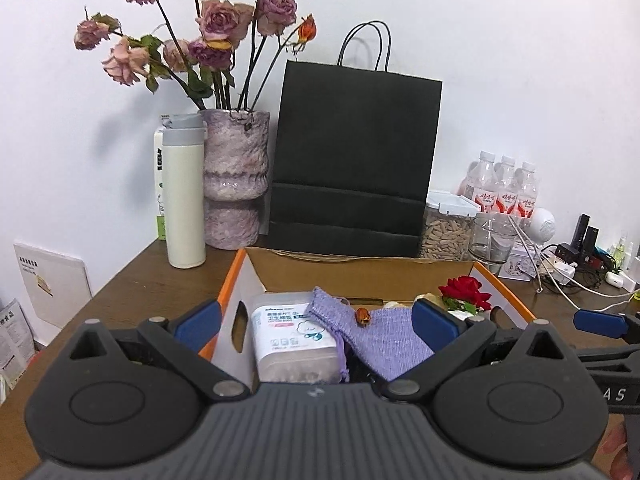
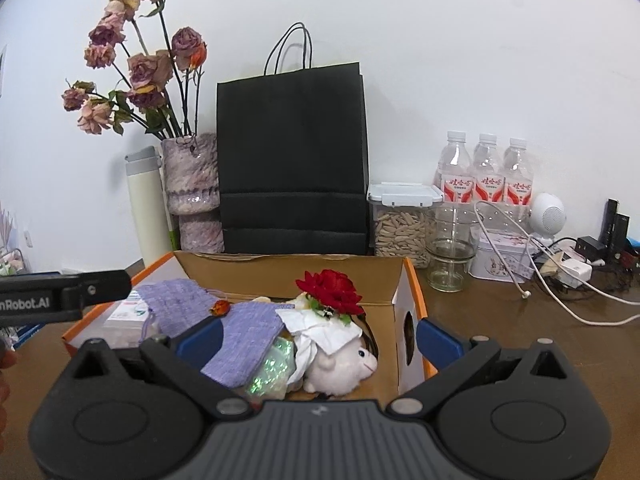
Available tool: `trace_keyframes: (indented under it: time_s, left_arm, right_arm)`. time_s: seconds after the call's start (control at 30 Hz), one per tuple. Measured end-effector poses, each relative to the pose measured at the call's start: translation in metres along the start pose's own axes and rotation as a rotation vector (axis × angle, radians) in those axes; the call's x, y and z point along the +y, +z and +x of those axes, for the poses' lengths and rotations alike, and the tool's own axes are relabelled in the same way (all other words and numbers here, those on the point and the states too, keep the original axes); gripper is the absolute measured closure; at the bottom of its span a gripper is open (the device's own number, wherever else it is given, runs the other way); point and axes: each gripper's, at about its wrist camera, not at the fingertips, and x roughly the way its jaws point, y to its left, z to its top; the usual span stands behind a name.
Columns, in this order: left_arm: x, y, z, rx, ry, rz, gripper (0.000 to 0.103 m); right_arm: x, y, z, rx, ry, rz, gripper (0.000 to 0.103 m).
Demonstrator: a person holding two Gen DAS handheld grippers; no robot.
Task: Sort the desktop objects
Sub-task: 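Withdraw both tools from the box back toward the white caps on the desk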
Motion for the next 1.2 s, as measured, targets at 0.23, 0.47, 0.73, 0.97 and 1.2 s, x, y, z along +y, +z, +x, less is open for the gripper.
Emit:
trace_keyframes:
  time_s: [0.23,0.47,0.73,0.97,1.2]
  left_arm:
    - [0.0,-0.005,-0.025,-0.004,-0.007,0.007,0.0]
    - [-0.001,-0.01,-0.045,0.004,-0.006,0.014,0.0]
    - [0.0,-0.023,-0.071,0.016,-0.001,0.031,0.0]
    - [0.002,-0.043,-0.096,0.055,0.003,0.036,0.0]
    - [0.005,-0.067,-0.104,0.115,0.01,0.052,0.0]
  right_arm:
    - [0.001,-0.007,-0.025,0.002,-0.011,-0.004,0.0]
    - [-0.001,-0.021,-0.046,0.027,-0.02,-0.009,0.0]
    - [0.0,-0.039,-0.074,0.05,-0.027,-0.023,0.0]
    - [0.005,-0.058,-0.1,0.073,-0.037,-0.038,0.0]
    - [0.004,-0.082,-0.108,0.129,-0.053,-0.046,0.0]
